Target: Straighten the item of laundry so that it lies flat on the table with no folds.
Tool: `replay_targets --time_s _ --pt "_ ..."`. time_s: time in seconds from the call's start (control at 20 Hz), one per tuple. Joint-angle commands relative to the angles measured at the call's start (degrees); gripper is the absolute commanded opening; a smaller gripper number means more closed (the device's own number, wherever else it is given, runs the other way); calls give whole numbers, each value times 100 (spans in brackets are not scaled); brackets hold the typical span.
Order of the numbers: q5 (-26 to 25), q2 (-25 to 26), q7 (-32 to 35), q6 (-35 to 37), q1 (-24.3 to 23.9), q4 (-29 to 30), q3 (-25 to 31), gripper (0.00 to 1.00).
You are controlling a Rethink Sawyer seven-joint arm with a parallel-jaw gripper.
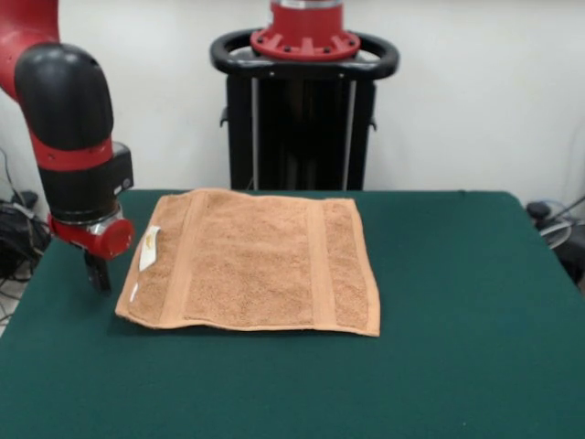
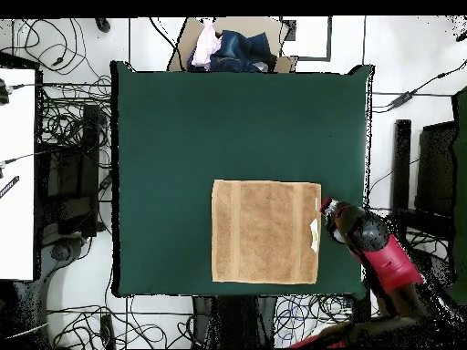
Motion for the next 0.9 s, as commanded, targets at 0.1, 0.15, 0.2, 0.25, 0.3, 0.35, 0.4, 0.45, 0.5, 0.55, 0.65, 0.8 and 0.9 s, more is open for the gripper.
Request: replay_targets --time_s 0.1,0.15,0.2,0.25,0.3,0.35,0.4,0.45,0.5,0.55,0.65,0.8,0.9 --pt "425 -651 1374 832 216 655 538 0" --pt "441 -729 1375 890 216 716 548 0" --pt "448 -782 1370 953 243 735 521 0" --pt "452 -795 1376 934 247 772 528 0" --pt "456 -808 1382 916 251 809 536 0" --pt "457 -743 1399 735 212 868 618 0" --pt "455 -635 1388 547 111 928 771 0" --pt "450 -522 1384 358 12 988 917 0" --pt "454 -445 1420 198 -18 1026 998 0" --pt "471 -395 1485 72 -14 1063 1032 0" --pt "481 -333 1601 -174 -47 1177 1089 0" --pt "434 -212 1586 -393 -140 1182 1152 0" --pt "360 -52 1505 -538 -287 1140 1239 0"
